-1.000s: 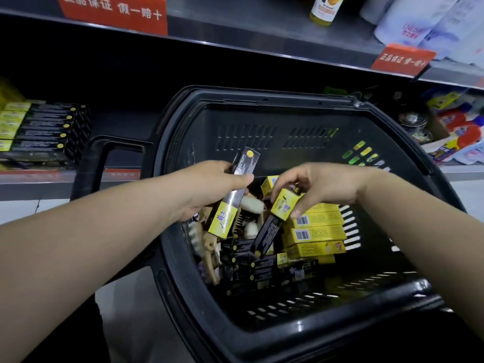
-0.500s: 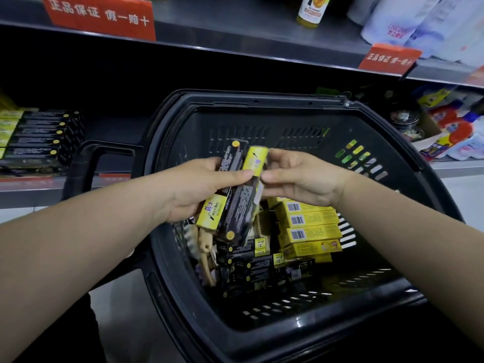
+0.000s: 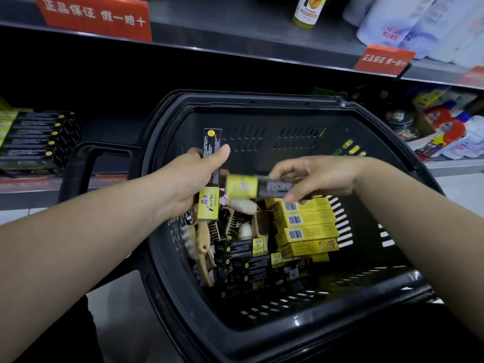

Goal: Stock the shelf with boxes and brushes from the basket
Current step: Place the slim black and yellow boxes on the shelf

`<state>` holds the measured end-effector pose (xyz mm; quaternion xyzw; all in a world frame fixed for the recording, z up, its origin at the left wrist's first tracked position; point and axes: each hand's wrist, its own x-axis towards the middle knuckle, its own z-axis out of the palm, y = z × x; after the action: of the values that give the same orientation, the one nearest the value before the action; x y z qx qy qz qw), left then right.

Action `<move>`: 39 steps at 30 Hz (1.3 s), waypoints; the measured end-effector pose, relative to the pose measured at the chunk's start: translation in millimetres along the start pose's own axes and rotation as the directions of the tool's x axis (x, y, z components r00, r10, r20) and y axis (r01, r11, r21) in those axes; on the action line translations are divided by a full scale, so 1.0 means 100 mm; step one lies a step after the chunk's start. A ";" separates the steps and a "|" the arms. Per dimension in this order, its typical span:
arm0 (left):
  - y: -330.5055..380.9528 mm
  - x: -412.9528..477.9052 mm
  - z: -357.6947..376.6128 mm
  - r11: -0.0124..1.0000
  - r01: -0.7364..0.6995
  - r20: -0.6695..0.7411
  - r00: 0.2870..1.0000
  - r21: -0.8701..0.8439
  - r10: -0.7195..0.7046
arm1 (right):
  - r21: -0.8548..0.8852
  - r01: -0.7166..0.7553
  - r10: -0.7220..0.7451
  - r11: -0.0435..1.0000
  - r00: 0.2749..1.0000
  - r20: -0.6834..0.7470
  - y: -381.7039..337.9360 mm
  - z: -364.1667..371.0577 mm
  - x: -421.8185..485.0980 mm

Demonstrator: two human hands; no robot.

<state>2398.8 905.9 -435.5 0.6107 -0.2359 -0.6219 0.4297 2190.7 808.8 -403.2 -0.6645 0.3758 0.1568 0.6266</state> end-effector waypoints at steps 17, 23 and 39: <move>-0.09 -0.05 0.00 0.898 -0.002 0.146 0.987 0.441 -0.069 | 0.148 -0.062 0.065 0.987 0.998 -0.021 0.26 0.25 0.42; -0.07 -0.04 -0.01 0.925 0.034 0.168 0.980 0.377 -0.105 | -0.875 -0.274 0.658 0.400 0.750 0.066 0.99 0.62 0.73; -0.04 -0.03 0.00 0.945 0.098 0.162 0.975 0.312 -0.155 | -0.535 -0.185 0.215 0.824 0.977 -0.007 0.42 0.34 0.53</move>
<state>2397.8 910.4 -436.7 0.6228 -0.3272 -0.6588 0.2666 2206.2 828.0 -474.7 -0.7644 0.3681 0.3374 0.4078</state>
